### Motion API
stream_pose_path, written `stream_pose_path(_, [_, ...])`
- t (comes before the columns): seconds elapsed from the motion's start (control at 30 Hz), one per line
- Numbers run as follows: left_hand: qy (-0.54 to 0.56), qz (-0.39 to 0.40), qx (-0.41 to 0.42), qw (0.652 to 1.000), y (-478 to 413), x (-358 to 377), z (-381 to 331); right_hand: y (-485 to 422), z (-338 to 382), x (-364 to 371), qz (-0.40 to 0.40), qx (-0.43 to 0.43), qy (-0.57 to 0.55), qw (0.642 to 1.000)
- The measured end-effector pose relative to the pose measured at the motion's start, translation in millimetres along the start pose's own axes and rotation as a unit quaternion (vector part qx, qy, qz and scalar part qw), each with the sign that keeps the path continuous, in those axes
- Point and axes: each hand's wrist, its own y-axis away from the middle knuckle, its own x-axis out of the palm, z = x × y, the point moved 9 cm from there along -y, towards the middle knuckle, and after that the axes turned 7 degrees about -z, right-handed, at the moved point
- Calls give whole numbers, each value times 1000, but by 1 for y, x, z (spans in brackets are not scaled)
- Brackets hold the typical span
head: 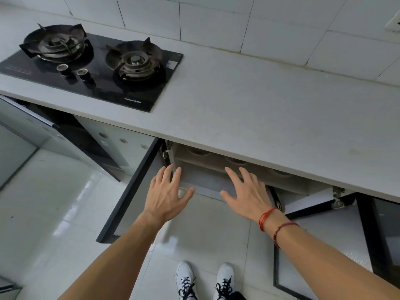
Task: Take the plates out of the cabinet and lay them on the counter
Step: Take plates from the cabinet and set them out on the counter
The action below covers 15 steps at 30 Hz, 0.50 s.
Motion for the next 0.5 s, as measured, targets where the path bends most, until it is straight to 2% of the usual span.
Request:
stream_pose_path(0.17, [-1, 3, 5, 1000, -22, 65, 13, -38, -16, 59, -6, 8, -11, 1000])
stream_pose_path(0.5, [94, -18, -41, 995, -87, 235, 48, -122, -69, 213, -38, 7, -56, 998])
